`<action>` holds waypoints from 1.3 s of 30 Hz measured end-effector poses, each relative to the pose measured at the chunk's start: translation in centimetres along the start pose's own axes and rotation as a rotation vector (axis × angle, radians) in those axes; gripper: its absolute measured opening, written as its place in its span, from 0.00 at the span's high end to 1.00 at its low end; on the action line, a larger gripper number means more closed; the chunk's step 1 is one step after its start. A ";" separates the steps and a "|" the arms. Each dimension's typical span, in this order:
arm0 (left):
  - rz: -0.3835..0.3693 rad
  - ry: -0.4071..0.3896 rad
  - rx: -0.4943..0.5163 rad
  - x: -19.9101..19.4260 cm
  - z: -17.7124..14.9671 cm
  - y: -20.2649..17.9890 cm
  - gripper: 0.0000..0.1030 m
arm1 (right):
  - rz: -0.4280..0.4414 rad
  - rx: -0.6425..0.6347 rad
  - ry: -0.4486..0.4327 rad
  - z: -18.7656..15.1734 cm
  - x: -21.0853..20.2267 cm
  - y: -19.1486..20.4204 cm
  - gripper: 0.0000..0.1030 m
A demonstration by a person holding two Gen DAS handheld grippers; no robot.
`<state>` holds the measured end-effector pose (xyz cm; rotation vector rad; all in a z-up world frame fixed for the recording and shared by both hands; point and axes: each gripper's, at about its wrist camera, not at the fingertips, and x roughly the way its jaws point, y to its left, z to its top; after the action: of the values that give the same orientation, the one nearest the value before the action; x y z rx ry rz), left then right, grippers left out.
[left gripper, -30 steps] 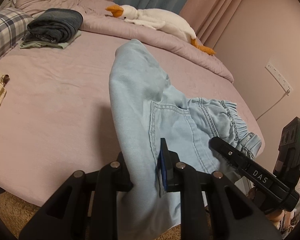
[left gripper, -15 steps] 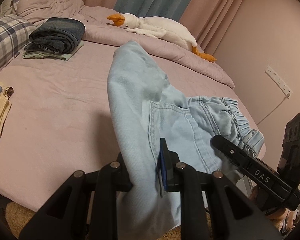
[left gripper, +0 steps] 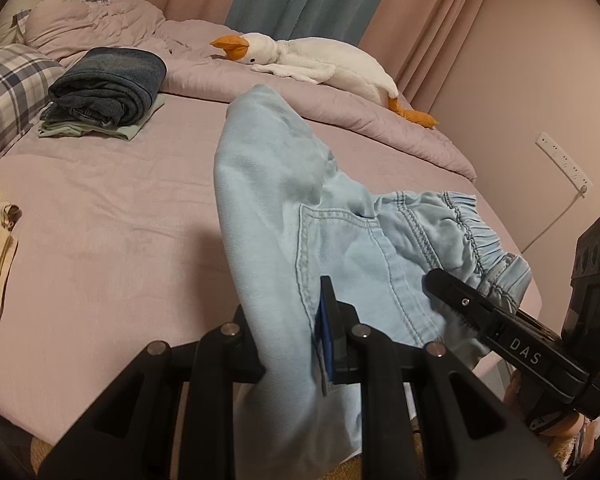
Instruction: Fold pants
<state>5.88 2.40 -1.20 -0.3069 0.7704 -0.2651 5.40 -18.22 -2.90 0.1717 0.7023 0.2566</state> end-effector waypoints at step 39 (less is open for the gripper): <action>0.133 0.179 -0.057 9.5 -2.4 3.4 0.60 | -0.092 0.051 0.212 -1.8 8.0 -2.8 0.52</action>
<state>11.14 1.81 -10.15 -0.2863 0.9725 -0.1461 10.57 -18.46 -9.86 0.1615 0.9248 0.1700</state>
